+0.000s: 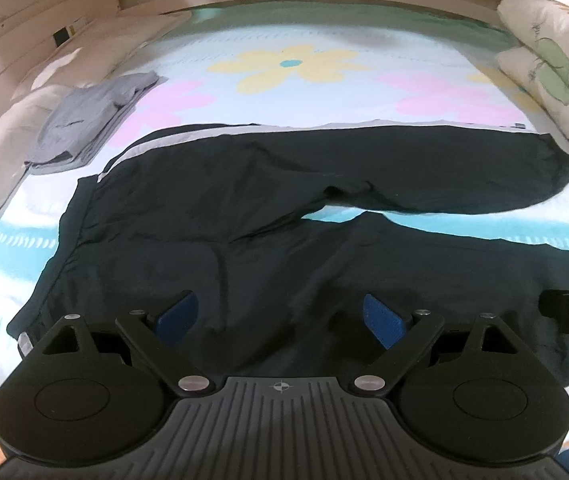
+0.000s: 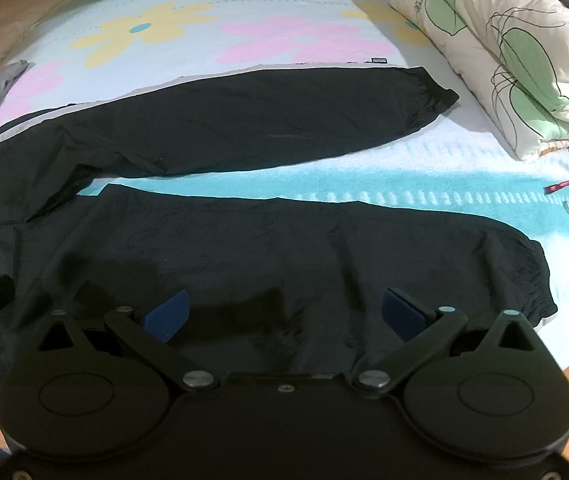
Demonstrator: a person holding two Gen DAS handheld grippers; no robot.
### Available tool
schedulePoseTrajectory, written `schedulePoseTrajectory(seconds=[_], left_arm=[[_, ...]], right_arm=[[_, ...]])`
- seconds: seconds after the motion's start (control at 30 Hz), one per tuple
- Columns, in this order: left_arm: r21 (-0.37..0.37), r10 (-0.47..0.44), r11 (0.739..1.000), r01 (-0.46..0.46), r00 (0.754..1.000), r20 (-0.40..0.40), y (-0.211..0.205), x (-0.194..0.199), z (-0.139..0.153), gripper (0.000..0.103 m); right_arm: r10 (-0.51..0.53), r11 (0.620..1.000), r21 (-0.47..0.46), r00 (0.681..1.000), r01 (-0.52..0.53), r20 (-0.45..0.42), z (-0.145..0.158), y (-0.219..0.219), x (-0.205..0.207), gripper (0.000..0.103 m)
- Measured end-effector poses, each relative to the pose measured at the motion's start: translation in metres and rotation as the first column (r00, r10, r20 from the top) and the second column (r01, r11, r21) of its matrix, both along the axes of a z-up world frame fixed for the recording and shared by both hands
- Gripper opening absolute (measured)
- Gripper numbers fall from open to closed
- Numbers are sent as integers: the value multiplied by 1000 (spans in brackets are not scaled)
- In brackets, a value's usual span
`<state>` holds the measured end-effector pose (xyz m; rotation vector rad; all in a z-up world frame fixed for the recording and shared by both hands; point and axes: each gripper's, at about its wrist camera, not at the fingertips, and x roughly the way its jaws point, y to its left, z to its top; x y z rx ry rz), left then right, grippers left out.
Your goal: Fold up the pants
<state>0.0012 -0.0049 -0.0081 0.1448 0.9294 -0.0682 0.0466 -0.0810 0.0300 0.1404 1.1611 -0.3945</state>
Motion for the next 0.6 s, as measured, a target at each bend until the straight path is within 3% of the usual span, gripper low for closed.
schedulePoseTrajectory(seconds=[0.1, 0.3, 0.47, 0.6], left_arm=[[-14, 19, 1000, -19, 1000, -12, 5, 7, 7, 90], [6, 23, 1000, -23, 1000, 18, 11, 43, 39, 90], [9, 42, 999, -42, 999, 12, 8, 96, 42, 90], [-4, 78, 997, -78, 996, -32, 11, 136, 20, 90]], right_arm=[[-9, 1000, 28, 1000, 8, 26, 2, -3, -1, 100], [-51, 997, 48, 999, 52, -15, -5, -18, 11, 78], [-71, 996, 44, 997, 72, -14, 0, -43, 48, 78], [-99, 995, 17, 995, 99, 10, -5, -62, 93, 88]])
